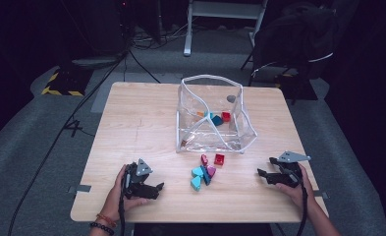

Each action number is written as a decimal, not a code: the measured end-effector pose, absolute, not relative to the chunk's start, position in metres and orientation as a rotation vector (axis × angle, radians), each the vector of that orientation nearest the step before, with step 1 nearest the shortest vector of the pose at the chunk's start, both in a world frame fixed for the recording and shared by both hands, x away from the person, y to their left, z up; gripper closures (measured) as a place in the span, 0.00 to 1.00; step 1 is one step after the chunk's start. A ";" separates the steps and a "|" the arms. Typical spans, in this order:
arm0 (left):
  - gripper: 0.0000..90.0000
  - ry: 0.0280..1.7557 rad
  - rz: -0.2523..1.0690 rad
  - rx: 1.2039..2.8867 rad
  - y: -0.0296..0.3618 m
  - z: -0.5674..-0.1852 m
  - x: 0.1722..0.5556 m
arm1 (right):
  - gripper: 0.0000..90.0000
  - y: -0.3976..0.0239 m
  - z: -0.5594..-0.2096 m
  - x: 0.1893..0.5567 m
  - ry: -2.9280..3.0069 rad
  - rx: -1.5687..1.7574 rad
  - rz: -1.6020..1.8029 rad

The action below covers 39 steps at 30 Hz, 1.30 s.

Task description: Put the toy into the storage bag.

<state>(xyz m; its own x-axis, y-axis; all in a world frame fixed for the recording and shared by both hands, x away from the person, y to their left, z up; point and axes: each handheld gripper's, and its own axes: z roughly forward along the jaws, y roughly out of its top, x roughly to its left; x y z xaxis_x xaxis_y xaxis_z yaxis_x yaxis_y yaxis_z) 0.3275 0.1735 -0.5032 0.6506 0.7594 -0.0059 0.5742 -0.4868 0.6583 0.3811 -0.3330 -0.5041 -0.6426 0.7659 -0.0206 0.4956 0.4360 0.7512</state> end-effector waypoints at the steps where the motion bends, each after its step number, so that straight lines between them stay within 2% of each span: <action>1: 0.09 1.033 0.377 2.236 0.173 -0.503 0.327 | 0.28 -0.333 -0.504 0.381 2.336 1.073 1.044; 2: 0.11 1.021 0.378 2.238 0.172 -0.502 0.327 | 0.28 -0.333 -0.504 0.381 2.337 1.071 1.044; 4: 0.24 1.005 0.404 2.242 0.170 -0.498 0.325 | 0.28 -0.333 -0.504 0.381 2.340 1.069 1.045; 5: 0.22 1.002 0.414 2.233 0.167 -0.497 0.324 | 0.28 -0.333 -0.504 0.381 2.341 1.069 1.046; 6: 0.16 0.985 0.399 2.225 0.166 -0.495 0.323 | 0.28 -0.333 -0.504 0.381 2.342 1.069 1.047; 8: 0.22 0.943 0.369 2.224 0.162 -0.490 0.321 | 0.28 -0.333 -0.504 0.381 2.344 1.070 1.049; 10: 0.17 0.925 0.365 2.216 0.156 -0.486 0.319 | 0.28 -0.333 -0.504 0.381 2.345 1.073 1.050; 12: 0.20 0.900 0.356 2.210 0.152 -0.482 0.318 | 0.28 -0.333 -0.504 0.381 2.345 1.072 1.049; 13: 0.18 0.893 0.339 2.201 0.149 -0.480 0.317 | 0.28 -0.333 -0.504 0.381 2.345 1.072 1.049; 20: 0.19 0.805 0.309 2.206 0.128 -0.471 0.307 | 0.28 -0.333 -0.504 0.381 2.345 1.072 1.049; 27: 0.20 0.744 0.256 2.249 0.104 -0.474 0.304 | 0.28 -0.333 -0.504 0.381 2.345 1.072 1.048; 39: 0.23 0.703 0.245 2.294 0.067 -0.484 0.310 | 0.26 -0.331 -0.504 0.378 2.315 1.040 1.019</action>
